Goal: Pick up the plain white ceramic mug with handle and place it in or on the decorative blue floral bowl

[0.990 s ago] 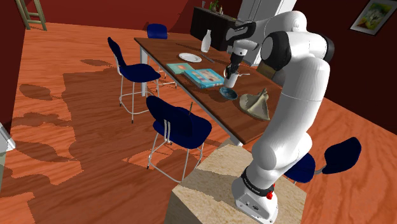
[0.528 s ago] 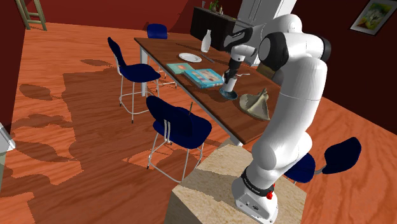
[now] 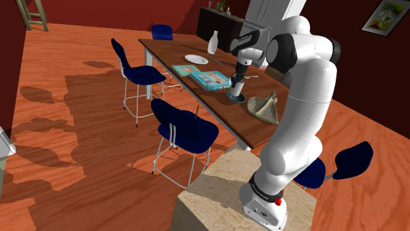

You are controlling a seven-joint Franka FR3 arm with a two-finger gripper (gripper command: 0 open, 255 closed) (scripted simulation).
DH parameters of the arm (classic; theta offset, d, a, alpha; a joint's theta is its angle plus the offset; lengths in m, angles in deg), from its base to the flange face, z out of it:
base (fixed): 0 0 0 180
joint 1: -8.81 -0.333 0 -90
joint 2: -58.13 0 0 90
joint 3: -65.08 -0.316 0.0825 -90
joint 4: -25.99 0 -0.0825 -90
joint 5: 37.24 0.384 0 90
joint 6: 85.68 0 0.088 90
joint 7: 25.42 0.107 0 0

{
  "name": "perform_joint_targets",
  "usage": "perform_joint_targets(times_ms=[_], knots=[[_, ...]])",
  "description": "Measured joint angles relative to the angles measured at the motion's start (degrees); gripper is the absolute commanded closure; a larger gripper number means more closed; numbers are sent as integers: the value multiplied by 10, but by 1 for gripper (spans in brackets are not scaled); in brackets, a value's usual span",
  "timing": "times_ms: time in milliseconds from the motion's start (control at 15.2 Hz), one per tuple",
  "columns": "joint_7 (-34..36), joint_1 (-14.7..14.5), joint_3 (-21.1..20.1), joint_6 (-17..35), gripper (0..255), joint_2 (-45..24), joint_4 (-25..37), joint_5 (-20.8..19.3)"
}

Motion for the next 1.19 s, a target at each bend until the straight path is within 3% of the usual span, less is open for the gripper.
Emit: perform_joint_targets(times_ms=[66, 462, 792, 1188], knots=[[0, 0, 0, 0, 0, 0, 0, 0], [0, 0, 0, 0, 0, 0, 0, 0], [8, -1, 5, -56, 0, 19, 40, -12], [9, -2, 5, -63, 0, 24, 42, -14]])
